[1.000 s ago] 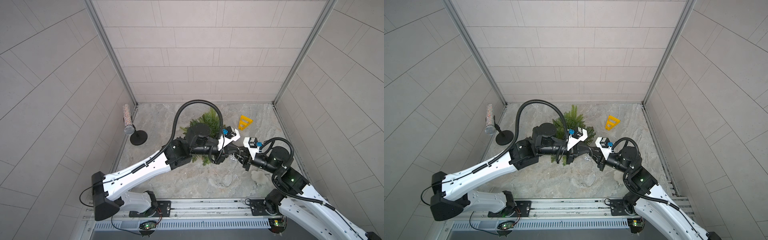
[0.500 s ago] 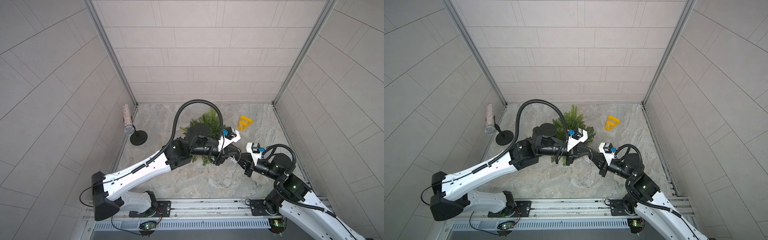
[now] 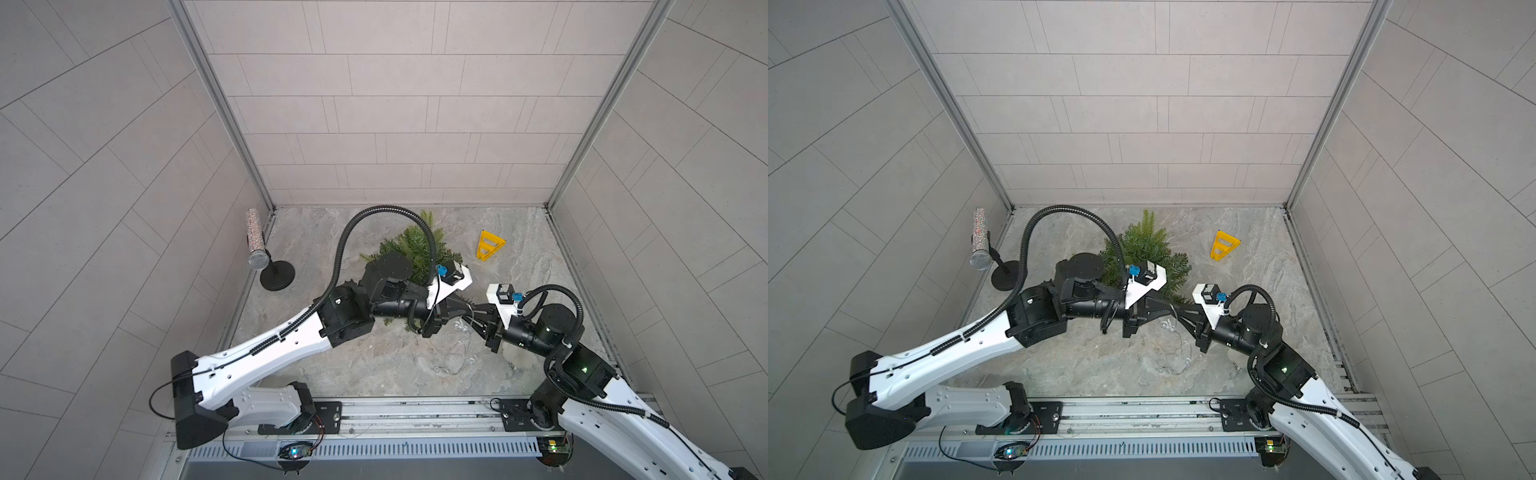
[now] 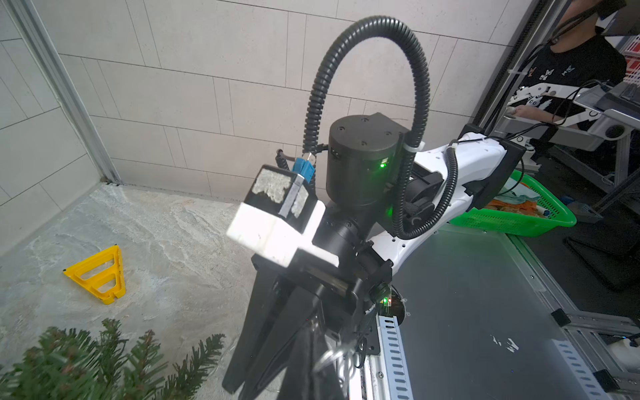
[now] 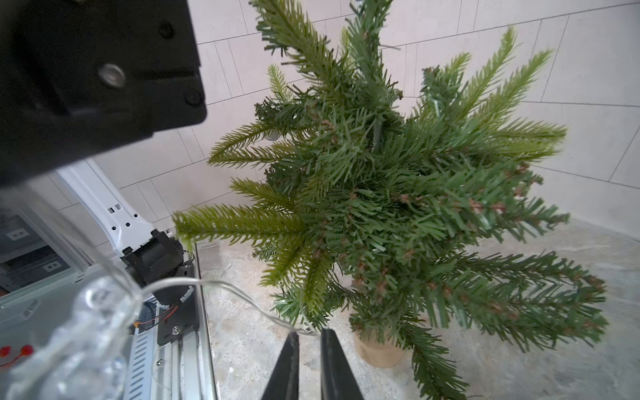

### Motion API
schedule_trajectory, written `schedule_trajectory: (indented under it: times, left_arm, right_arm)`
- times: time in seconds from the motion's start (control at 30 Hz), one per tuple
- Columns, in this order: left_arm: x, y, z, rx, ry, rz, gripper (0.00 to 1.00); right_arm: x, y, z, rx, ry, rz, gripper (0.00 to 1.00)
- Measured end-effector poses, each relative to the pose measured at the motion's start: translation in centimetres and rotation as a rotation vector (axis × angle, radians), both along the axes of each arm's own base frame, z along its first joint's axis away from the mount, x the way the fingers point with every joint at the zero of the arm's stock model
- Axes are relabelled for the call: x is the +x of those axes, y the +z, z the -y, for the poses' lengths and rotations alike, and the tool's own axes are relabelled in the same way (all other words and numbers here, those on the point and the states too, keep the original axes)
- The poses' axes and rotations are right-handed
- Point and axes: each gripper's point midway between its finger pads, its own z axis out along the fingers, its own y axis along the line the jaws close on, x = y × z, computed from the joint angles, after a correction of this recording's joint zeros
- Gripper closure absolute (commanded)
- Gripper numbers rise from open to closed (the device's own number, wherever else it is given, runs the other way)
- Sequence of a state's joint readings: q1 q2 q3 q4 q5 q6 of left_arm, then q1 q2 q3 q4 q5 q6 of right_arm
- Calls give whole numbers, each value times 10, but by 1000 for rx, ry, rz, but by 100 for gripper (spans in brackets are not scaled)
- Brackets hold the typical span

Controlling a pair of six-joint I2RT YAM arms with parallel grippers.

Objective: Remove string lights from the small christmas tree
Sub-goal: Remove the light string from the Christmas tree.

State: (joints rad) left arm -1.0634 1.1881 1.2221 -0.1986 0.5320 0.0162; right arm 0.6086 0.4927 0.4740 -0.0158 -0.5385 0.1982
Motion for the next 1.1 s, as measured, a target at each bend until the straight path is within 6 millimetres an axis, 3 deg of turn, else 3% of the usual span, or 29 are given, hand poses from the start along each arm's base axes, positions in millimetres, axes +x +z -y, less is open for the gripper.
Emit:
schedule_trajectory:
  times: [0.3, 0.7, 0.9, 1.1]
  left_arm:
    - [-10, 31, -50, -36, 92, 79, 100]
    - [3, 27, -98, 55, 271, 192, 100]
    - [-3, 34, -106, 46, 260, 204, 100]
    - [-9, 32, -97, 46, 205, 182, 100]
  right_arm:
    - [9, -5, 7, -36, -66, 6, 82]
    - [11, -6, 11, -58, -88, 15, 80]
    - [4, 10, 6, -21, -44, 6, 64]
    - [0, 15, 3, -11, -14, 5, 60]
